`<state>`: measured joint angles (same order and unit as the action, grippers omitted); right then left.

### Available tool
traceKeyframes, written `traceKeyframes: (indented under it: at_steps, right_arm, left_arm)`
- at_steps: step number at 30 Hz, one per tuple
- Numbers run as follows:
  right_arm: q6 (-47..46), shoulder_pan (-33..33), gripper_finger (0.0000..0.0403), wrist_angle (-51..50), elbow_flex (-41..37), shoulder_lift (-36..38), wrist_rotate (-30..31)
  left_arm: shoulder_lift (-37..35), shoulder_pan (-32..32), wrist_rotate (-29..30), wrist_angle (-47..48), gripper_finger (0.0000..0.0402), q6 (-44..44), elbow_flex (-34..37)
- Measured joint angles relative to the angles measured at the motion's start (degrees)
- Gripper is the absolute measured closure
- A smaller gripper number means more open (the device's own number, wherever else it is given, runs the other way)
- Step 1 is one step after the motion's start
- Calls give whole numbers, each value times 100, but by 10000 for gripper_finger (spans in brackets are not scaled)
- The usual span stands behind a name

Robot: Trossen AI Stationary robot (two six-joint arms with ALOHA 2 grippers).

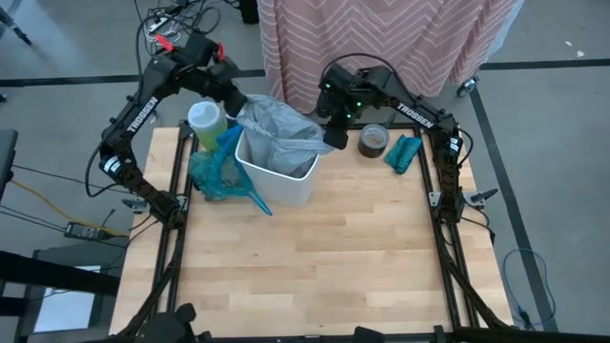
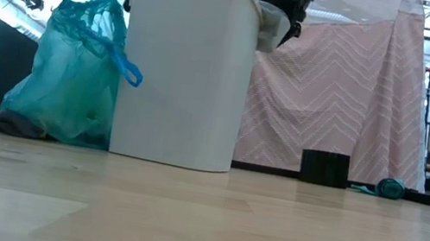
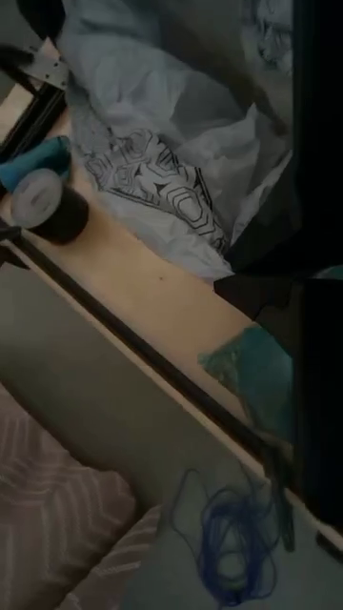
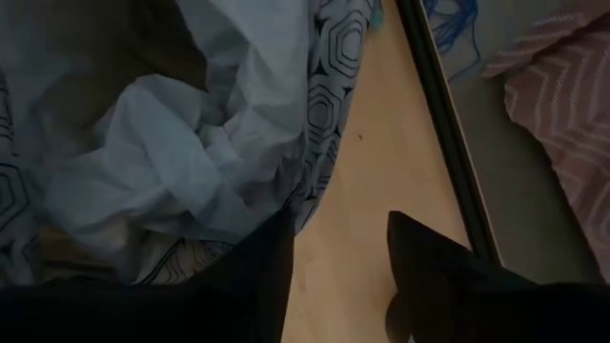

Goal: Place trash/remove bag and relplace
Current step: Insert the gray trash bag into the trash bin

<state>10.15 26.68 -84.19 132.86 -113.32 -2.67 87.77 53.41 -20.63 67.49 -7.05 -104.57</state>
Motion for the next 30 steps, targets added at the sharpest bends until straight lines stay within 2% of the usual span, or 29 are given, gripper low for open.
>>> traceKeyframes:
  at_steps: [4,7,9,13,17,22,30]
  right_arm:
    - [-2,1,239,-12,37,0,-9]
    - [0,2,239,-11,37,0,-10]
    - [0,2,239,-10,37,0,-10]
    - [0,2,238,-10,37,0,-12]
    - [1,2,233,-8,37,0,-12]
    - [0,2,225,-8,37,0,-8]
    - [7,2,208,-10,37,0,29]
  left_arm:
    - [-3,-11,26,70,394,-130,-94]
    - [-2,-8,301,-17,394,-150,96]
    - [0,-2,280,-86,394,-43,307]
    - [4,-13,80,-40,394,-36,768]
    - [13,-7,-454,-34,389,-413,1123]
    - [13,-11,-565,-27,348,-757,1153]
    - [13,-6,-830,38,244,-1053,1110]
